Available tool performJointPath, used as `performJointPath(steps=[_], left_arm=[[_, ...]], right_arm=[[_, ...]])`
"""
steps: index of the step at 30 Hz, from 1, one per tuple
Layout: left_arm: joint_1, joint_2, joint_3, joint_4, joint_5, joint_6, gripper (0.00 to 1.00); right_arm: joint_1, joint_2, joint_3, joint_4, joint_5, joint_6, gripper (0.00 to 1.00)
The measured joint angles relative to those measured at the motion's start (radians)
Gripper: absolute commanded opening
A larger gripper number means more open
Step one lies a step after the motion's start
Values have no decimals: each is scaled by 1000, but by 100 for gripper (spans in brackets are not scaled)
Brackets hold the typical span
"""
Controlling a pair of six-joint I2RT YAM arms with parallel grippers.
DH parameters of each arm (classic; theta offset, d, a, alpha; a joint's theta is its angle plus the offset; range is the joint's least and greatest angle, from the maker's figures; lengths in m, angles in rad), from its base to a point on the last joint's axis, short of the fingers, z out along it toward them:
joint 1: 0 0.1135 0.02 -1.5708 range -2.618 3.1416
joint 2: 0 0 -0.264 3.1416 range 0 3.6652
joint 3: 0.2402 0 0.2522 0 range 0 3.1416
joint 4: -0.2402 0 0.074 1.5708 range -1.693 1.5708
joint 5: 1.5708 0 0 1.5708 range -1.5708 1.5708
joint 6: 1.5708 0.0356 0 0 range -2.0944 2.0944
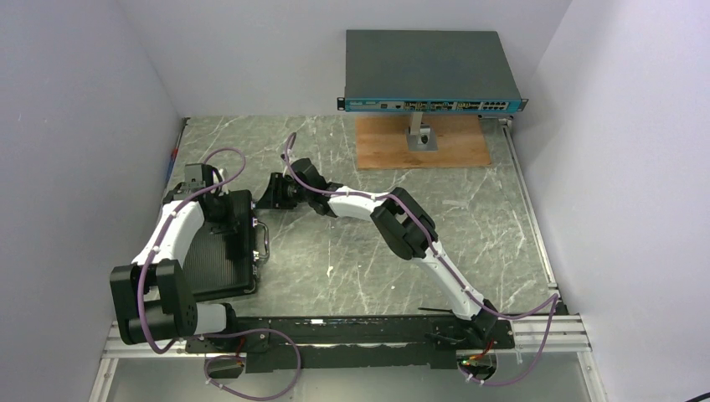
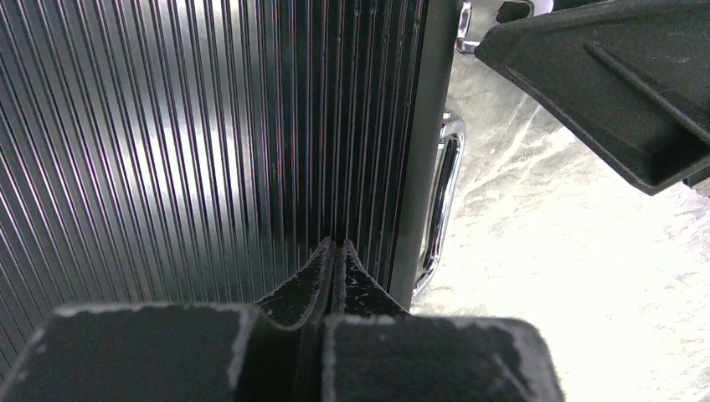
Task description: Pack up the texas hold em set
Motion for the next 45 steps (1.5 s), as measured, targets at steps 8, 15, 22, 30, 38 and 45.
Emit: performJointPath(steps=[8, 15, 22, 30, 38, 45], left_arm=[[0, 0, 0, 0, 0, 0, 0], [-1, 0, 0, 0, 0, 0, 0], [-1, 0, 0, 0, 0, 1, 0], [-1, 0, 0, 0, 0, 3, 0], [-2, 0, 0, 0, 0, 3, 0], [-2, 0, 0, 0, 0, 3, 0]], right_arm=[[0, 1, -7, 16, -9, 4, 37], [-1, 1, -59, 102, -9, 25, 37], [-1, 1, -87, 152, -8, 26, 36], [-5, -5, -151, 180, 3, 20, 35], [-16, -6, -147, 175, 13, 12, 35], [-15, -6, -149, 176, 13, -3, 35]])
